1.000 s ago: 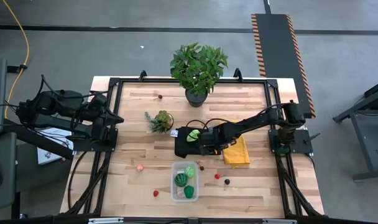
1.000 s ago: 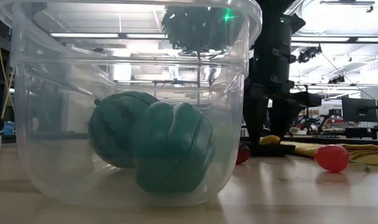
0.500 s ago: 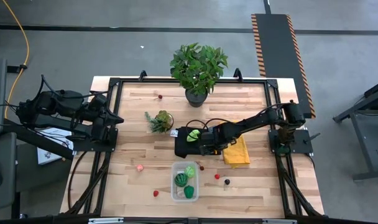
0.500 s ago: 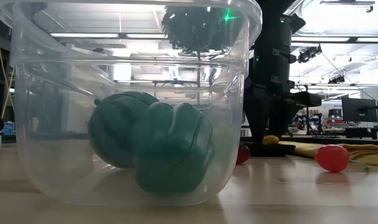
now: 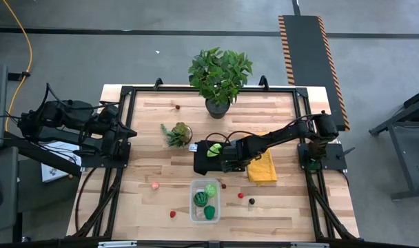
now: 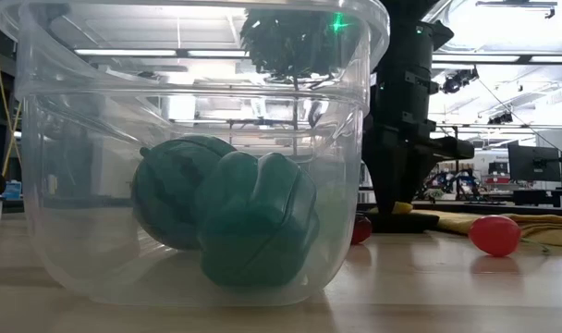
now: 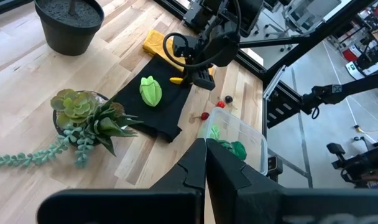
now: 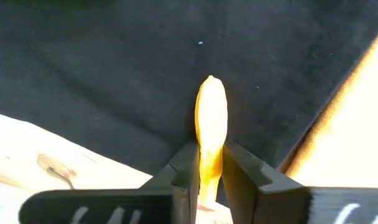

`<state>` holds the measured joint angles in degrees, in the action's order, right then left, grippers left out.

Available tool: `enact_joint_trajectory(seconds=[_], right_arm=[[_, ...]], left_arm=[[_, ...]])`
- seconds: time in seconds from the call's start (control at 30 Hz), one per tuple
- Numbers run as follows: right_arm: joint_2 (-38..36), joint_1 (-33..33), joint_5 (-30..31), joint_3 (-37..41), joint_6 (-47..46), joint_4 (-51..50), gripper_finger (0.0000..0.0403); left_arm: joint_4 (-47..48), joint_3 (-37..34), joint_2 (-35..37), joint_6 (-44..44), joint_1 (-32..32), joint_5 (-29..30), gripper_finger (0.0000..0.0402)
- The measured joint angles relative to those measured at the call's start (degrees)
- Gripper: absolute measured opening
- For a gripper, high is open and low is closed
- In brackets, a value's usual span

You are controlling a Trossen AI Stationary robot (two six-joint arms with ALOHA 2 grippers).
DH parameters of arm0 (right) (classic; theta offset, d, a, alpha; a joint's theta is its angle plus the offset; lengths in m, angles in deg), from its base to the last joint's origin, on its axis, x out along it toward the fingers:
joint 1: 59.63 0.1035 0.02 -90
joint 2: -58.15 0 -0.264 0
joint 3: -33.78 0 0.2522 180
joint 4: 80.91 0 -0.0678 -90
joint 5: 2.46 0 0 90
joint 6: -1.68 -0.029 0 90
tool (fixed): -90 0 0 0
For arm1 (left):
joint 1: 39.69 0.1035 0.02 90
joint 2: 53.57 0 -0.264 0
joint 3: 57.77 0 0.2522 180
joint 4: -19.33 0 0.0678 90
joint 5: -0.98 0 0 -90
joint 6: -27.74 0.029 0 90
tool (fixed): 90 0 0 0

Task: Pick and placing Produce into tupperware
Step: Put the corn into the bin

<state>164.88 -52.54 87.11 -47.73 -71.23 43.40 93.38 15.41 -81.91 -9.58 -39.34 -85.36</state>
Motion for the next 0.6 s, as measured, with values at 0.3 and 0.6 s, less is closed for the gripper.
enact_joint_trajectory(seconds=[0.3, 0.6], right_arm=[[-0.3, 0.0, 1.9, -4.6, 3.2, -3.2, 0.0038], [-0.4, 0.0, 7.0, -15.2, 9.2, -14.6, 0.0037]], left_arm=[[0.0, 0.0, 0.0, 0.0, 0.0, 0.0, 0.0001], [0.0, 0.0, 0.0, 0.0, 0.0, 0.0, 0.0001]])
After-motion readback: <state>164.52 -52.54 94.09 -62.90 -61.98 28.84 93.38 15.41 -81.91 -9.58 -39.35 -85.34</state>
